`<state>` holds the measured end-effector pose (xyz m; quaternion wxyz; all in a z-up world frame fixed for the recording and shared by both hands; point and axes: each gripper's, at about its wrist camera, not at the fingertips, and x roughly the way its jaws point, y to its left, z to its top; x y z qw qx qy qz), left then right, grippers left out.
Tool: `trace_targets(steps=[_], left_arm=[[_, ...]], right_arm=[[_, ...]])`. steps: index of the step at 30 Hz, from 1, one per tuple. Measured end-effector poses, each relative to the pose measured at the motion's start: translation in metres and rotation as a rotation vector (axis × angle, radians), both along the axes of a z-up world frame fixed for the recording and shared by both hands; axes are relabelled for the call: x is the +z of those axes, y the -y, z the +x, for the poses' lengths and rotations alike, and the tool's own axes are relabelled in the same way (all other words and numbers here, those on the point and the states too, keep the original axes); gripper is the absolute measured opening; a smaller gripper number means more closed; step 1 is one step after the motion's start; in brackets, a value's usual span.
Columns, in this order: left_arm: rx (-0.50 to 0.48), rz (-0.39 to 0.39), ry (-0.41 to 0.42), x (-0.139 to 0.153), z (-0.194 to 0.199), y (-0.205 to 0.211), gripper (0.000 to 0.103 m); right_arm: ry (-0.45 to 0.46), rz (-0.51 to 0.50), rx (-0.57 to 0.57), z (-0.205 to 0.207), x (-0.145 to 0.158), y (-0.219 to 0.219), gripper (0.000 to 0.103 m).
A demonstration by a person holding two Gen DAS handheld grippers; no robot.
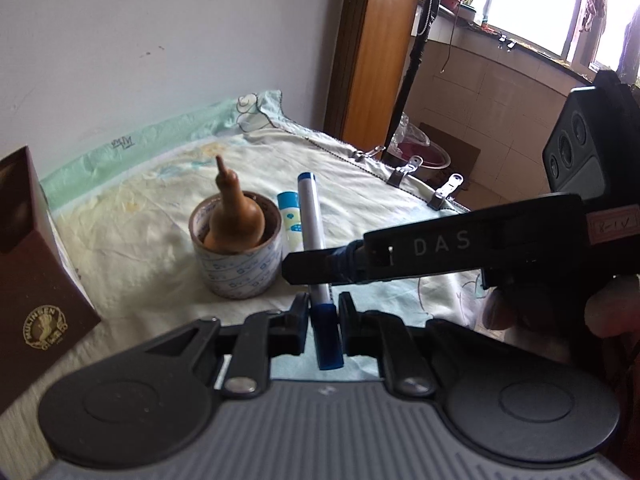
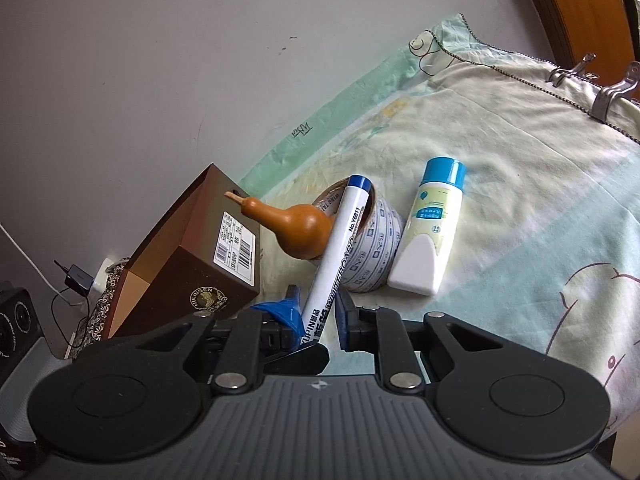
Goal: Organize rigid objects
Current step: 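Lower the held marker into the brown box and open the right gripper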
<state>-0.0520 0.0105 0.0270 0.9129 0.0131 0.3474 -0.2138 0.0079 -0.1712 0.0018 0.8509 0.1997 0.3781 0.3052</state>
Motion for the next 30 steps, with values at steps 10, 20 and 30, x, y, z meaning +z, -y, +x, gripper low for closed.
trace_targets(steps=[10,20,30], left_arm=[[0.140,-0.019,0.145,0.040,-0.040,-0.059,0.012],[0.327,-0.061,0.186,0.061,-0.026,-0.115,0.012],[0.427,-0.094,0.108,0.057,0.007,-0.168,0.012]], right_arm=[[0.179,-0.035,0.155,-0.021,0.044,-0.070,0.000],[0.236,-0.049,0.302,0.002,0.062,-0.148,0.000],[0.247,-0.102,0.375,0.028,0.059,-0.208,0.000]])
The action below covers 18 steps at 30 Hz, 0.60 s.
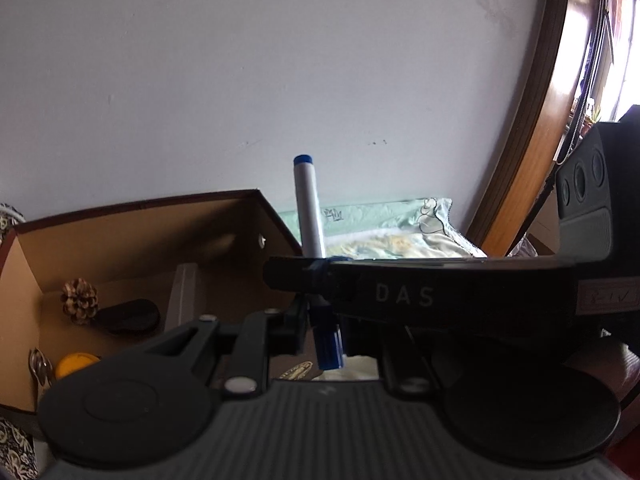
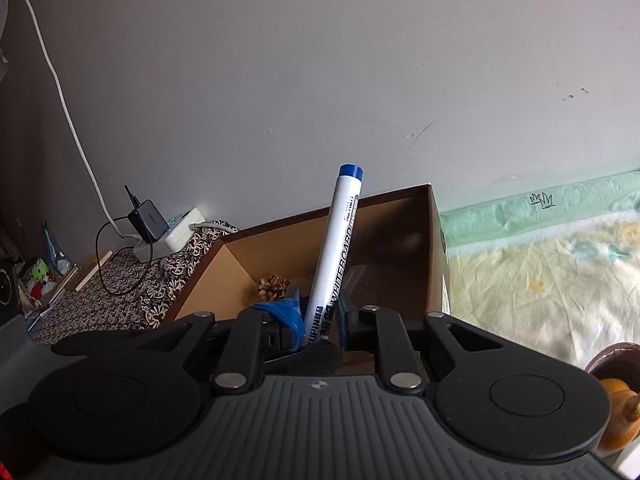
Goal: Organize rigid objects
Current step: 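Lower the held marker into the brown box and open the right gripper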
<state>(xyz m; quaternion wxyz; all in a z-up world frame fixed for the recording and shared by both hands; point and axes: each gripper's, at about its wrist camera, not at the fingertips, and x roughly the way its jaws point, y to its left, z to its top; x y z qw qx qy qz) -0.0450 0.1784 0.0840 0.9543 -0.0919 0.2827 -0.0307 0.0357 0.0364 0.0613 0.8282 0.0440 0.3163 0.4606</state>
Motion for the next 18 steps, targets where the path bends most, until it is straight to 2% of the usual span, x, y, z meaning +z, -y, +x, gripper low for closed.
trace_targets(steps=[7,12,18], left_arm=[[-0.002,0.028,-0.092,-0.019,0.023,-0.026,0.012],[-0.007,0.003,-0.093,-0.030,0.026,-0.035,0.014],[-0.004,-0.027,-0.112,-0.031,0.034,-0.044,0.015]], right_arm=[[-0.036,-0.059,-0.001,0.014,-0.023,-0.029,0.000],[-0.062,-0.072,-0.028,0.021,-0.035,-0.041,0.000],[-0.079,-0.056,-0.055,0.027,-0.039,-0.046,0.000]])
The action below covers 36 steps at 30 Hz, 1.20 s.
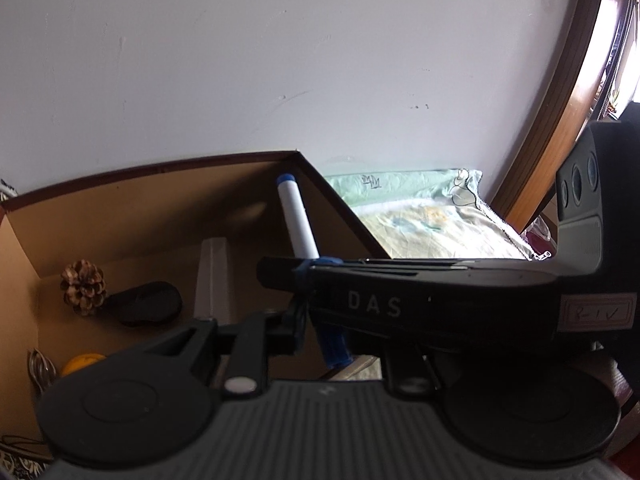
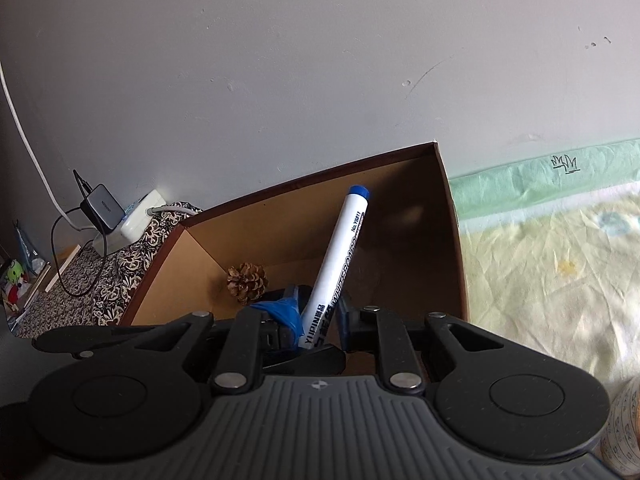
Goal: Organize rigid objects
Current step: 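Lower the held marker into the brown box and open the right gripper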
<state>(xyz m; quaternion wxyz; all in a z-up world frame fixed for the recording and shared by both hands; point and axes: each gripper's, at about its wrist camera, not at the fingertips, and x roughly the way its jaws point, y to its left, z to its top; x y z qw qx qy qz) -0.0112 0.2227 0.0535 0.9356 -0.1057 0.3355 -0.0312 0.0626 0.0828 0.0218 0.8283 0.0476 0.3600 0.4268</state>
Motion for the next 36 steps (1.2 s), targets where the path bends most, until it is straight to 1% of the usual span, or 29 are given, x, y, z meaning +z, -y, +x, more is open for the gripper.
trace_targets(steps=[2,5,10,13,16,20,24,25,26,28,36], left_arm=[[0.013,-0.007,-0.014,-0.001,0.003,-0.005,0.015],[0.045,-0.010,-0.037,-0.006,0.007,-0.012,0.015],[0.074,-0.005,-0.097,-0.016,0.016,-0.018,0.015],[0.085,0.016,-0.127,-0.021,0.020,-0.017,0.015],[0.100,0.054,-0.145,-0.024,0.023,-0.014,0.015],[0.116,0.089,-0.163,-0.027,0.024,-0.013,0.015],[0.135,0.117,-0.169,-0.028,0.026,-0.012,0.017],[0.139,0.126,-0.168,-0.028,0.026,-0.011,0.020],[0.141,0.135,-0.165,-0.027,0.025,-0.010,0.026],[0.146,0.151,-0.162,-0.026,0.024,-0.008,0.033],[0.141,0.202,-0.129,-0.021,0.020,0.000,0.050]], right_arm=[[0.011,-0.026,-0.016,0.003,-0.003,-0.006,0.000],[-0.010,-0.028,-0.029,0.011,-0.010,-0.011,0.000],[0.014,-0.065,-0.031,0.013,-0.018,-0.023,0.000],[0.021,-0.069,-0.038,0.013,-0.022,-0.025,0.000],[0.028,-0.070,-0.046,0.012,-0.026,-0.027,0.000],[0.051,-0.078,-0.056,0.012,-0.028,-0.029,0.000],[0.049,-0.074,-0.069,0.011,-0.027,-0.027,0.000],[0.050,-0.072,-0.072,0.010,-0.026,-0.026,0.000],[0.053,-0.072,-0.078,0.010,-0.025,-0.024,0.000],[0.065,-0.071,-0.087,0.008,-0.022,-0.021,0.000],[0.100,-0.073,-0.118,0.000,-0.013,-0.006,0.000]])
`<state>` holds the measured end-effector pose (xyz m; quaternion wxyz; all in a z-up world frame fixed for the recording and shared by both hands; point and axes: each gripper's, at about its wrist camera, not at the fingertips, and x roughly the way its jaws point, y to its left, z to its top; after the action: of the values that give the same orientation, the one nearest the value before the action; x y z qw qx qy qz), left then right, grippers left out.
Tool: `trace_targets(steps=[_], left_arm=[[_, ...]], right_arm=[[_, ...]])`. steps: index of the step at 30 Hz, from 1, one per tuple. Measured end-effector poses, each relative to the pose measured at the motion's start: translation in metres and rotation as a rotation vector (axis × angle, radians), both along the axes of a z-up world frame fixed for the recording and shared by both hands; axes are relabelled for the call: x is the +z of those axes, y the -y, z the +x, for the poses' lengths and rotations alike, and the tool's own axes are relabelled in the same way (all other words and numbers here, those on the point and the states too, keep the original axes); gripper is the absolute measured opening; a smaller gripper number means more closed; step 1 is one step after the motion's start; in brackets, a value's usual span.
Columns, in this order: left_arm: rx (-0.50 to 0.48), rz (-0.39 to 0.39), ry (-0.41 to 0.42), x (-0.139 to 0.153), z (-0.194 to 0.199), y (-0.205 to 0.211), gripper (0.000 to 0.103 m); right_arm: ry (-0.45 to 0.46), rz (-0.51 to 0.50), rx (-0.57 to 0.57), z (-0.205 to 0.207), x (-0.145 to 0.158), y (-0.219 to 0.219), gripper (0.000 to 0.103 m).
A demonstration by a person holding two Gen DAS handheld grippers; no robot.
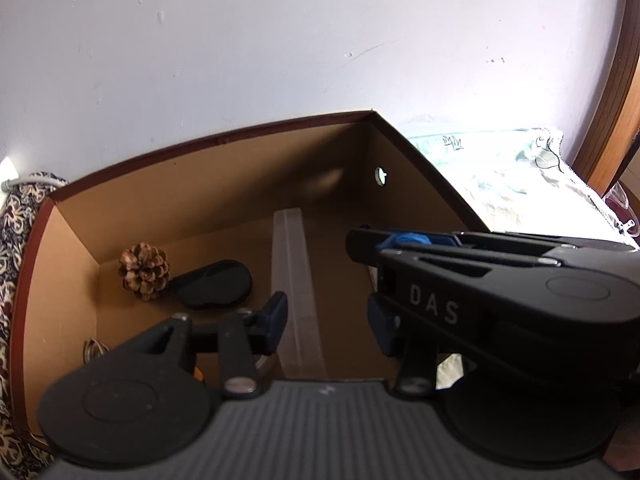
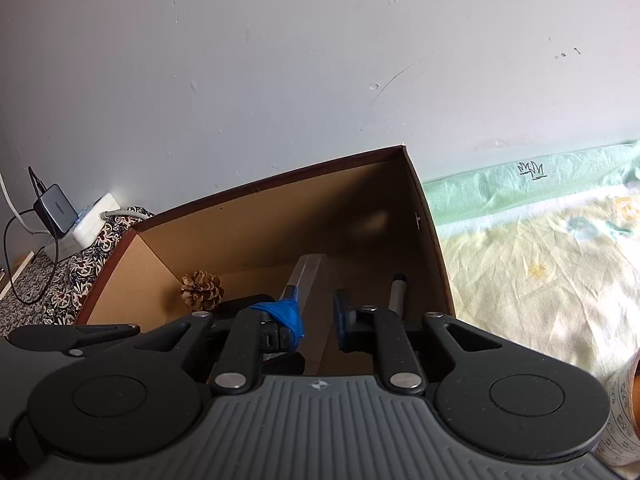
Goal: Organize rigid objects
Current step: 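Lower the held marker into the brown box and open the right gripper, then withdraw the right gripper from the brown box toward the gourd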
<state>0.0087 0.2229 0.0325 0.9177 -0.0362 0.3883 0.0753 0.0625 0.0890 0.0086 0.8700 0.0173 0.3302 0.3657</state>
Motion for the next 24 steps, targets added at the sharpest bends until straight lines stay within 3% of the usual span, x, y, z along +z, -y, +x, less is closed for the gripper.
trace_targets(steps=[5,7,24], left_arm=[[-0.007,0.016,0.002,0.002,-0.002,0.004,0.054],[-0.005,0.027,0.004,0.002,-0.002,0.006,0.054],[-0.001,0.041,0.003,-0.002,0.000,0.004,0.060]], right_arm=[[0.021,-0.004,-0.016,-0.005,0.005,0.009,0.000],[0.015,-0.010,-0.030,-0.004,0.005,0.013,0.006],[0.004,0.014,-0.044,-0.002,0.003,0.027,0.002]])
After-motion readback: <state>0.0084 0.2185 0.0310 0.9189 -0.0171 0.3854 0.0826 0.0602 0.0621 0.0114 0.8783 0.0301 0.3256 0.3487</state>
